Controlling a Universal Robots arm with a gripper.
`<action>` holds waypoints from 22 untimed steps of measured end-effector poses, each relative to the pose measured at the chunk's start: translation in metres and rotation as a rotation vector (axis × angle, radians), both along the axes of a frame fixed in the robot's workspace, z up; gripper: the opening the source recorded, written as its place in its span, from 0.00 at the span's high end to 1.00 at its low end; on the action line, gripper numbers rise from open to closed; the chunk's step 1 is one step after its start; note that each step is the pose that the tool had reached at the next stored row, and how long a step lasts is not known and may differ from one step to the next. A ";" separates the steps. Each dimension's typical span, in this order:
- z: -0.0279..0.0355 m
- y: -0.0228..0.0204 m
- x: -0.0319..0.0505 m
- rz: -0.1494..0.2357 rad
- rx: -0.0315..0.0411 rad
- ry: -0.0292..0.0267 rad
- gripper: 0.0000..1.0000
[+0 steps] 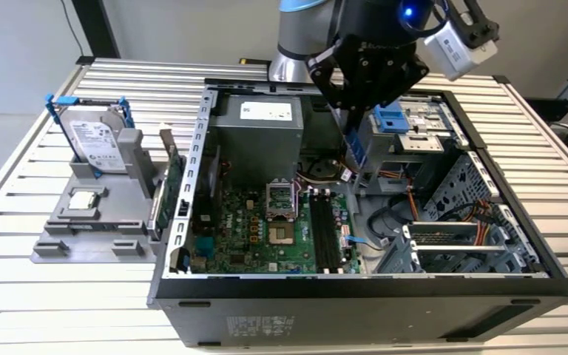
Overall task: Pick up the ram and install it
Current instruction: 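Insert the ram into the slot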
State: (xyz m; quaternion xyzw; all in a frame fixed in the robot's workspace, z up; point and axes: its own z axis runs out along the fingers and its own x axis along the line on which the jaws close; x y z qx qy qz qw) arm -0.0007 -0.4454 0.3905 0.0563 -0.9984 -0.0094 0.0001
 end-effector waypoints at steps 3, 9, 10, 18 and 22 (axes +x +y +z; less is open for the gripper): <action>-0.0004 0.0000 0.0001 -0.042 0.0003 -0.0001 1.00; -0.0013 0.0000 0.0001 -0.119 0.0012 0.0000 1.00; -0.0014 0.0000 0.0001 -0.125 0.0013 0.0000 1.00; -0.0026 0.0000 0.0007 -0.144 0.0015 -0.0001 1.00; -0.0048 0.0000 0.0035 -0.165 0.0014 -0.0001 1.00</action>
